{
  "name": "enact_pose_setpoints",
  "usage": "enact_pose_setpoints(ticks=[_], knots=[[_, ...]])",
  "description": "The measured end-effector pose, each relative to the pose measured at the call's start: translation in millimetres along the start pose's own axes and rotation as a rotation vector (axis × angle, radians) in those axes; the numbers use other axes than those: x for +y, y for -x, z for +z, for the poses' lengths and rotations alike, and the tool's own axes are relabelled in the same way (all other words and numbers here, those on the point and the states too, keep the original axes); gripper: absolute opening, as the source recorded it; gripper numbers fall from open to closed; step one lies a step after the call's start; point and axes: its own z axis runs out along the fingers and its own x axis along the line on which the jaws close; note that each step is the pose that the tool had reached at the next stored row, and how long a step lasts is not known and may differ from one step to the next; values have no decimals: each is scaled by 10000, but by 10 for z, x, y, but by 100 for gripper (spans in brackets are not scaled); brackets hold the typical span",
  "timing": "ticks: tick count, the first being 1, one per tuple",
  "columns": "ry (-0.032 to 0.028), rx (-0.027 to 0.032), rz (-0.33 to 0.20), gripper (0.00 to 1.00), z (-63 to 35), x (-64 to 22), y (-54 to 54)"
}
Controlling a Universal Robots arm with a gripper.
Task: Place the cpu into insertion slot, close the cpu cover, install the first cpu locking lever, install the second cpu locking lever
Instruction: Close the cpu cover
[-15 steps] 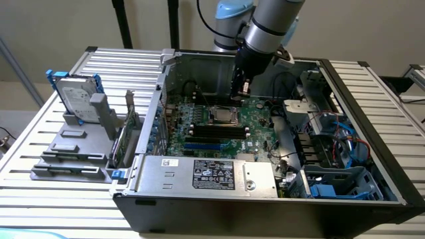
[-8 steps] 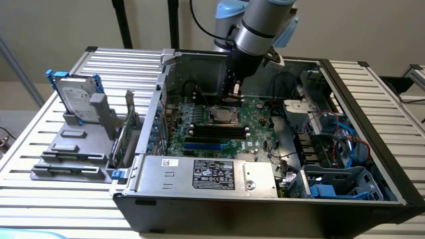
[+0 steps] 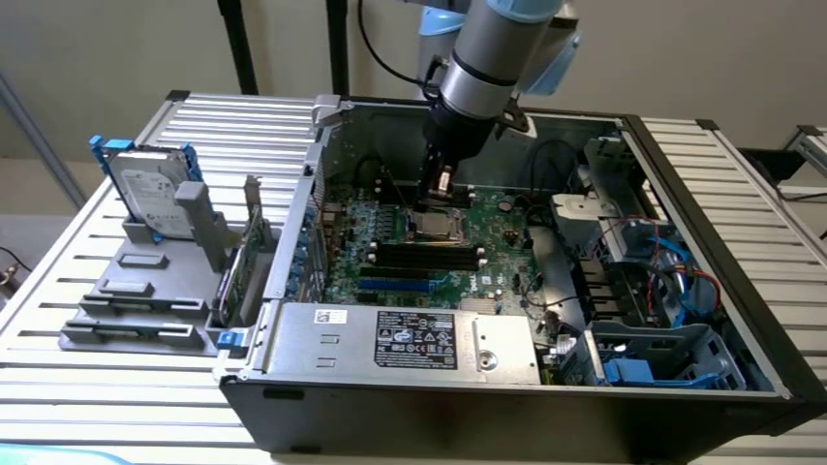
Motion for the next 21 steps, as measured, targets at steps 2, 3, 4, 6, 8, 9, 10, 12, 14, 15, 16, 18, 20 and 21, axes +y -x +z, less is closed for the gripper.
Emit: enact_pose_setpoints(ticks=[2,3,4,6,8,9,10,12,14,15,16,18,20,21], knots=[[-1,1,0,11,36,-2,14],[-1,1,-1,11,55,-4,18],[-2,1,0,11,77,-10,19],[-1,1,0,11,116,-27,22],[-2,0,0,11,147,-42,24],[-2,1,0,11,158,-45,25],[-2,2,0,11,168,-46,25],[-1,4,-1,11,184,-47,26],[-2,7,-1,11,201,-49,27],[-2,8,-1,11,210,-50,27],[-2,10,-2,11,219,-51,28],[-2,11,-3,11,234,-53,28],[-2,12,-3,11,246,-55,29],[-2,13,-3,11,252,-55,29]])
